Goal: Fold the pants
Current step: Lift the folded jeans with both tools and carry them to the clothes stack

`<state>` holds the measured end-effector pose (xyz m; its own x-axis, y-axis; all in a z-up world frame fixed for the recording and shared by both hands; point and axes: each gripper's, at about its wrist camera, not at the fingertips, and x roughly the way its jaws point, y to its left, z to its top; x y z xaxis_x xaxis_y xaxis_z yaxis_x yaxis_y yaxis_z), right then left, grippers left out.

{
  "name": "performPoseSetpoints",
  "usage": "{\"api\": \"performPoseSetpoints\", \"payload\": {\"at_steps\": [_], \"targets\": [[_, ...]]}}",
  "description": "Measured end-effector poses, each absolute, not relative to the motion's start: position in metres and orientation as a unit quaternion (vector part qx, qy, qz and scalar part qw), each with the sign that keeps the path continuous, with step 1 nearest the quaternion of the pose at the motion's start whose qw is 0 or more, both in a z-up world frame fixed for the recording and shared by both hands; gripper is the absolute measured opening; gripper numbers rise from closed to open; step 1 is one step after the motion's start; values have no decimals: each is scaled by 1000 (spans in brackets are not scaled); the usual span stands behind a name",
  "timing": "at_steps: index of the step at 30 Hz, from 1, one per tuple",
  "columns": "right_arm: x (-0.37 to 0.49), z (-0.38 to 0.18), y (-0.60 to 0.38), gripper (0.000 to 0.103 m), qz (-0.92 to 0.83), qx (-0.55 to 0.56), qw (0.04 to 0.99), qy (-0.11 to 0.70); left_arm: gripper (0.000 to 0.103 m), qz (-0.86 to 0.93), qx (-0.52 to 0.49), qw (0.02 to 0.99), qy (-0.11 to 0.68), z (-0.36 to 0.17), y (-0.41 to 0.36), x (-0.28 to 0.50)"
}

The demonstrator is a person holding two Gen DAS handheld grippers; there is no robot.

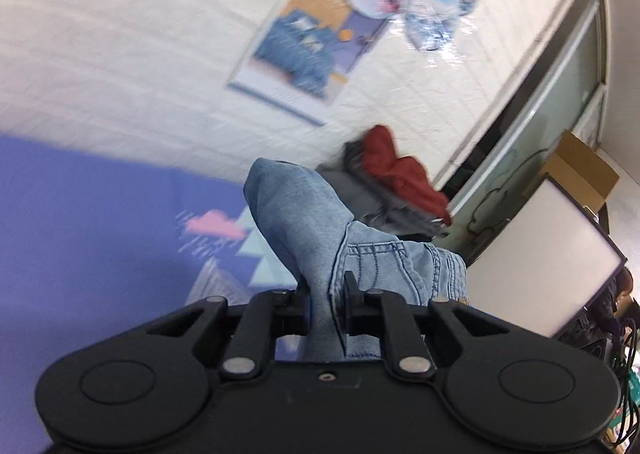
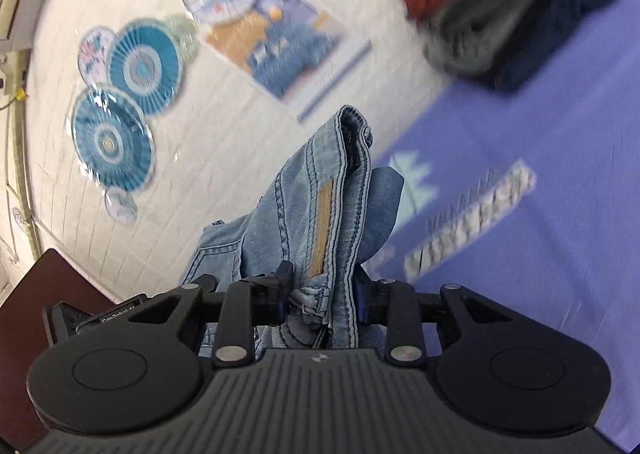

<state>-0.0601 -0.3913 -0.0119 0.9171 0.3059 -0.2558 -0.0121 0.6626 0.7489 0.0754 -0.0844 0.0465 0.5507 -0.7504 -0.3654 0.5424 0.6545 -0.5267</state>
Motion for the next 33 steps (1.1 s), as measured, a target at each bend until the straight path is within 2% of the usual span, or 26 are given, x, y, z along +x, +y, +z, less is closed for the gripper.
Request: {"api": "performPoseSetpoints", "payload": {"at_steps": [6,15,21,22,24,25,26,30,32,33], "targets": [[-33,28,-485,53,57,385,911,132,0,-417,-192,844,276,85,-188,128],[61,89,-624,53,8,336,935,110,0,-444,-192,842,239,131,-345,227],[139,85,-691,54,-25,329,939,93,0,-422,-179,863,211,131,-416,285],[151,77,-698,60,-38,332,938,93,0,-412,-166,871,210,125,-425,292],[168,57,-703,78,-101,321,937,96,0,-377,-136,888,225,105,-440,309],[171,48,-703,97,-134,305,938,97,0,-355,-131,895,235,95,-441,317],[171,41,-701,99,-158,283,941,95,0,-345,-136,898,235,87,-437,322],[161,35,-686,94,-143,214,963,79,0,-351,-131,904,203,86,-423,323],[164,42,-676,82,-129,183,972,76,0,-362,-117,906,185,95,-430,319],[167,44,-673,80,-120,175,975,71,0,-368,-111,906,179,100,-438,318]]}}
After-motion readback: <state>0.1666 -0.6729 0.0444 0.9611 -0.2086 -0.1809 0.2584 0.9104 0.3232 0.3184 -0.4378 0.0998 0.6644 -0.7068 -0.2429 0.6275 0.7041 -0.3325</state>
